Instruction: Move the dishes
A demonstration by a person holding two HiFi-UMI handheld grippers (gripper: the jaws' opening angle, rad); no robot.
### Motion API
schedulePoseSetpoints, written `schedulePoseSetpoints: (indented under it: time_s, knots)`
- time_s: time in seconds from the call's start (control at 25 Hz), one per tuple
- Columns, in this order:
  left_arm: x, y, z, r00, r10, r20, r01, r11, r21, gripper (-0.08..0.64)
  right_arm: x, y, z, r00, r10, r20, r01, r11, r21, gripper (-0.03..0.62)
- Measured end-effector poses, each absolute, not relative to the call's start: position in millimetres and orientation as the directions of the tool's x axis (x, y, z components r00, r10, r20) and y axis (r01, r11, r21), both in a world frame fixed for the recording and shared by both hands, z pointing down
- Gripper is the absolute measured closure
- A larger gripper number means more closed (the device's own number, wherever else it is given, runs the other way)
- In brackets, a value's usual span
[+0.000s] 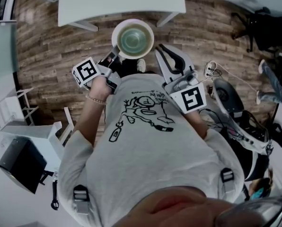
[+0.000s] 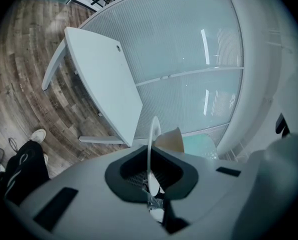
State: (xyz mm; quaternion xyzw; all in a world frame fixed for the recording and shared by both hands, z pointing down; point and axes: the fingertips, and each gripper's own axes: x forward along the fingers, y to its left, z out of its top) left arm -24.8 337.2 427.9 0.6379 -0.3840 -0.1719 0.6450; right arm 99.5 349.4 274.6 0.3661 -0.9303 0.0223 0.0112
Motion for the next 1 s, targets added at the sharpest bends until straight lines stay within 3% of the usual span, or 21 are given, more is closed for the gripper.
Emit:
schedulePoseSetpoints:
  time_s: [1.0]
  knots:
    - [-42.5, 243.9, 434.5, 0.670, -0.688, 0.278, -0.262, 0.130, 0.956, 0.549, 70.6, 250.9, 283.5, -0.720, -0.692, 0.050, -0.694, 0.719, -0.047, 0.551]
